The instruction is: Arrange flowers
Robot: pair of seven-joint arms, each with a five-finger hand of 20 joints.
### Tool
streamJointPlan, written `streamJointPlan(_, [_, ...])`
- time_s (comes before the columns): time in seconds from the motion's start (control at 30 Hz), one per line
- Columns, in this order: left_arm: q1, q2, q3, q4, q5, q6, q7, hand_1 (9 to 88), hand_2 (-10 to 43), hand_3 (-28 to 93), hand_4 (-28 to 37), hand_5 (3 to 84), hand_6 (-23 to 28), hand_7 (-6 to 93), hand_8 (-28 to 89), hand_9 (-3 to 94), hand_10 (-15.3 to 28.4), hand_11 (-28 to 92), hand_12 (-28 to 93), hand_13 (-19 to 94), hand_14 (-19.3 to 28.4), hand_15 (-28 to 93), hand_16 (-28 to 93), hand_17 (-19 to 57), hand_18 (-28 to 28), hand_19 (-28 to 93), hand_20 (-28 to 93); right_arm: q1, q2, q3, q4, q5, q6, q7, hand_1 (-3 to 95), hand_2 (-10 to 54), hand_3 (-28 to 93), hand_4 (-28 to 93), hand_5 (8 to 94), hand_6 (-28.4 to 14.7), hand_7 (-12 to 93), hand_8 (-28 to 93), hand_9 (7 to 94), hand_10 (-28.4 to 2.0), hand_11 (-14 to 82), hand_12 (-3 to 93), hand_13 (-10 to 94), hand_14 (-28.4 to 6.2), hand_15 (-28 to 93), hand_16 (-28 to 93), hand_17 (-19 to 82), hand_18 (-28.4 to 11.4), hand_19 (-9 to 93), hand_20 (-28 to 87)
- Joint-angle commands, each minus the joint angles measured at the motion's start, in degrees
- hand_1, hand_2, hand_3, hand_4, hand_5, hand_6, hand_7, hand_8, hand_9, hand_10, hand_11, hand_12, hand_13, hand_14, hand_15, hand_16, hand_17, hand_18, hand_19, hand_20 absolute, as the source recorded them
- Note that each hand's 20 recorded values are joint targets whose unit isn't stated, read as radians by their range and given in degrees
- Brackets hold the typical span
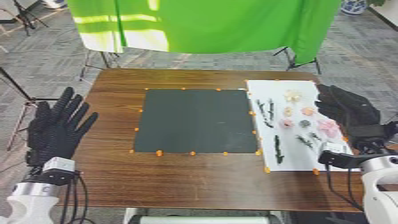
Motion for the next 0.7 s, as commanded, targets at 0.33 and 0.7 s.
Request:
streamJointPlan(0.33, [1.8,-1.33,0.2,-0.64,-1.7,0.93,0.74,26.9,15.0,55,-28.3,29.2,5.8,-0.8,-6,18.9,10.5,7,2,9,9.1,8,-8,-6.1,10.5,20,6,2.7,4.7,-1.1,-3.3,-23.2,-2.9,23.3,13.7,4.6,75,-26,45.3,-4.8,9,-10,46.3,-15.2,5.5,10.5,46,-16.6,15,17,19,-20.4,41,25])
streamJointPlan(0.7, [1.4,-1.07,1.73,-0.53,-3.66,3.43,1.35,24.3,15.0,60,-28.3,30.5,6.4,-0.2,-6,20.7,11.3,8,3,9,9.8,9,-8,-6.3,11.0,21,6,8.0,13.7,-10.8,-2.8,-51.4,-12.4,41.6,20.8,-6.8,68,-24,60.4,-6.5,27,-13,61.5,-19.9,35.1,22.1,58,-17.0,49,17,25,-23.4,71,23])
